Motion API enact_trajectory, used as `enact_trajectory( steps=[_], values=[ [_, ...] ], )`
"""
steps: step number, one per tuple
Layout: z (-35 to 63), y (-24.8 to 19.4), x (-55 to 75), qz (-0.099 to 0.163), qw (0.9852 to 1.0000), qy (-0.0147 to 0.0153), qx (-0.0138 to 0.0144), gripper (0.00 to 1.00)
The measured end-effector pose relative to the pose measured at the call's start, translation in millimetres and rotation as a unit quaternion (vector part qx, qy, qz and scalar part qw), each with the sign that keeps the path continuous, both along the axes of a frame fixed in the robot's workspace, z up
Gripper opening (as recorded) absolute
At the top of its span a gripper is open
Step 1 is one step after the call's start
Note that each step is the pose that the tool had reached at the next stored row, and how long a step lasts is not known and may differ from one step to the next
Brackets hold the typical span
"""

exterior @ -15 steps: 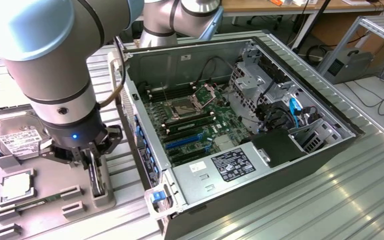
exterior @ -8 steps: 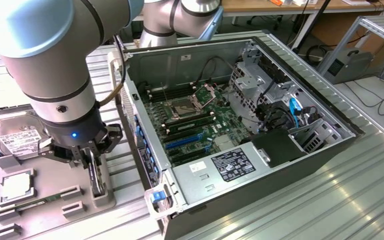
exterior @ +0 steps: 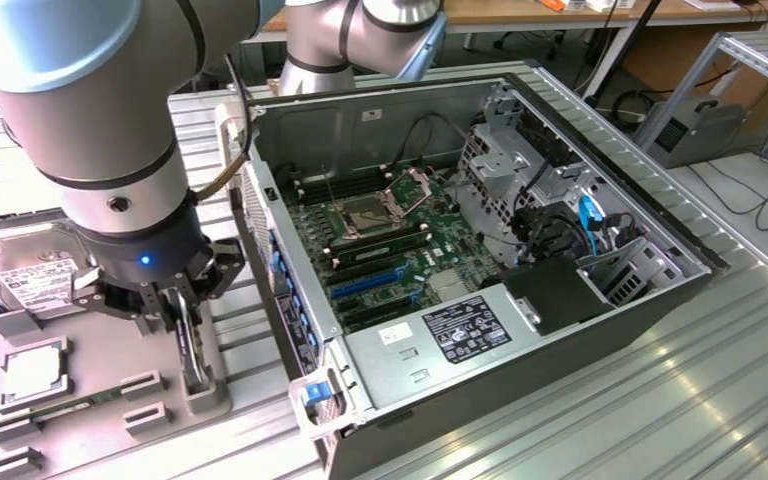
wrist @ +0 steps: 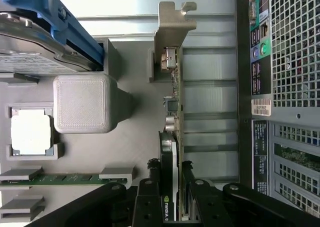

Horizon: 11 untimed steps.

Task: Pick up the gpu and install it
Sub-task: 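Pick up the gpu and move the gpu toward the slot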

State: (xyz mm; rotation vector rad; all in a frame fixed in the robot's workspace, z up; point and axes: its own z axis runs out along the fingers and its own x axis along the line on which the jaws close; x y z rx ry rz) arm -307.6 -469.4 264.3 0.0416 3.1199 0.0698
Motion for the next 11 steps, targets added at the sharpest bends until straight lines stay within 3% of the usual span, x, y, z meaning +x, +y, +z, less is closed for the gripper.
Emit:
enact_trajectory(
  steps=[11],
  values=[
    [33.8, 0.6, 0.0, 0.004, 1.0000, 0.0000, -0.0030, 0.27]
  ],
)
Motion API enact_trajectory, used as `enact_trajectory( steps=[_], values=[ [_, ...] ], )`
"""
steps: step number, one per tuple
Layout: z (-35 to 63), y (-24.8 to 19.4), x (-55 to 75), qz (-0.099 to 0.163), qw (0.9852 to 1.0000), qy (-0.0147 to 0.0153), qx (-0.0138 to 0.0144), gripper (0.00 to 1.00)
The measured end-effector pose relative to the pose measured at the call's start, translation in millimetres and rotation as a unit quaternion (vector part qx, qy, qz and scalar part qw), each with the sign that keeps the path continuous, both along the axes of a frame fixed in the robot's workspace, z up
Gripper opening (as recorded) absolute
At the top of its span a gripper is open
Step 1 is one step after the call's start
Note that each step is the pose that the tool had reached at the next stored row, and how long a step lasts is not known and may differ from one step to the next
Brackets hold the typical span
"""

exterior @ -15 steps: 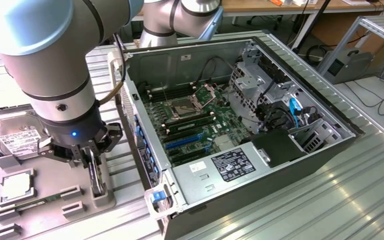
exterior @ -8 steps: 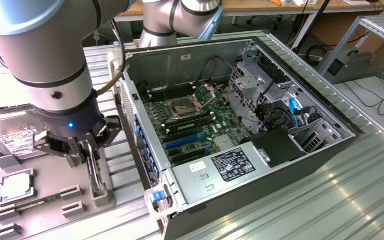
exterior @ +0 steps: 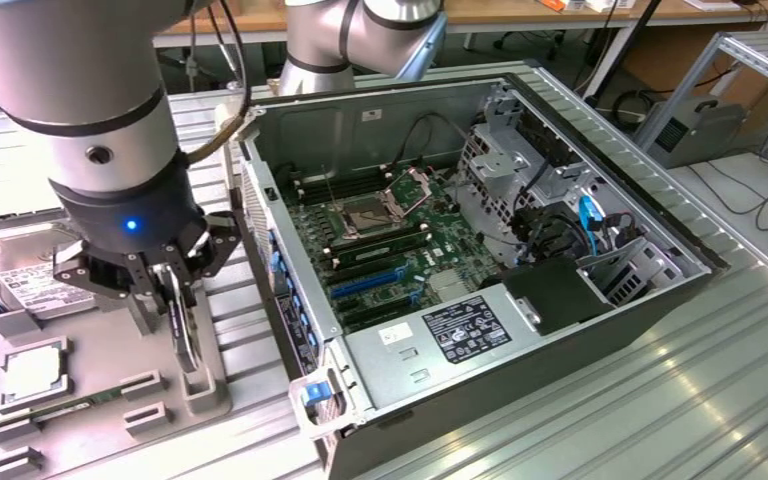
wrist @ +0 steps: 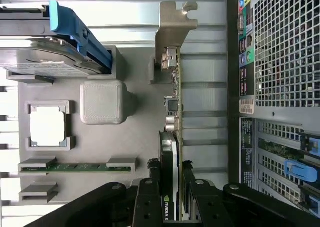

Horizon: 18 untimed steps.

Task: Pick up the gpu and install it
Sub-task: 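Pick up the gpu and move the gpu toward the slot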

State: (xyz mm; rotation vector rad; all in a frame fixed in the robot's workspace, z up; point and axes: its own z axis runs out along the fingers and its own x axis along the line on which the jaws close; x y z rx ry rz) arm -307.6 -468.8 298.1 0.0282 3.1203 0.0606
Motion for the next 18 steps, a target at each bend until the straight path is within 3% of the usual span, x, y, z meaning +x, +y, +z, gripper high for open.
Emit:
enact_trajectory(
  steps=[18],
  values=[
    [67.3, 1.9, 0.0, 0.006, 0.9999, 0.0000, -0.0105, 0.27]
  ],
)
